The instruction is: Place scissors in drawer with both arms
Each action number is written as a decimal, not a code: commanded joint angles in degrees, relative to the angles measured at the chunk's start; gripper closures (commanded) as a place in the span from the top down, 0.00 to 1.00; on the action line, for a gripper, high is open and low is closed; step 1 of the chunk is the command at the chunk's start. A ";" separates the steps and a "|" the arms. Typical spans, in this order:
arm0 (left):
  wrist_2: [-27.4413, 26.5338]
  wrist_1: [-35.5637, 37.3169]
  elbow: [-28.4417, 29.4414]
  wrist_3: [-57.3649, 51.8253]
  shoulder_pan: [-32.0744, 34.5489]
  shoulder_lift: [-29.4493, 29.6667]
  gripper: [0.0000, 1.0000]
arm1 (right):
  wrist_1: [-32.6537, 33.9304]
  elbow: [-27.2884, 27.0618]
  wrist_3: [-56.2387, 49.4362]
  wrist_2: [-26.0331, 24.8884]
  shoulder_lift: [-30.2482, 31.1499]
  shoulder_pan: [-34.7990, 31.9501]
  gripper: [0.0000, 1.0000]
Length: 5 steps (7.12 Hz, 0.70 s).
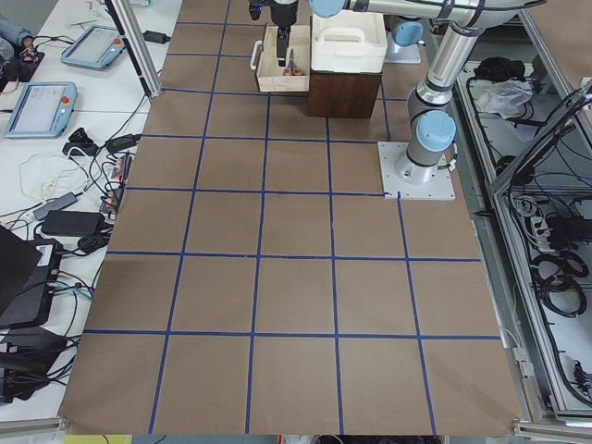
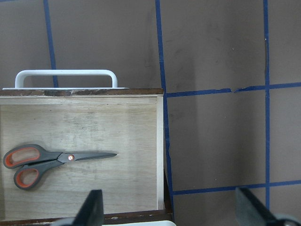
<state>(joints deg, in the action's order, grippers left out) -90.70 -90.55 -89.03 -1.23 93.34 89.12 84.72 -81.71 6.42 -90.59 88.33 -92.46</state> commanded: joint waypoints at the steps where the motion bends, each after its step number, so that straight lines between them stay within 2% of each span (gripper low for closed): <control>1: 0.00 -0.07 0.00 0.00 0.00 0.00 1.00 | 0.10 -0.03 0.00 0.24 0.00 0.00 1.00; 5: 0.00 0.02 0.00 -0.53 0.00 0.00 1.00 | -0.16 -0.12 0.00 -0.11 0.08 0.00 1.00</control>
<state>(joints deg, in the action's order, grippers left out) -90.70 -90.60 -89.03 -1.67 93.34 89.12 84.59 -81.81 6.41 -90.63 88.41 -92.46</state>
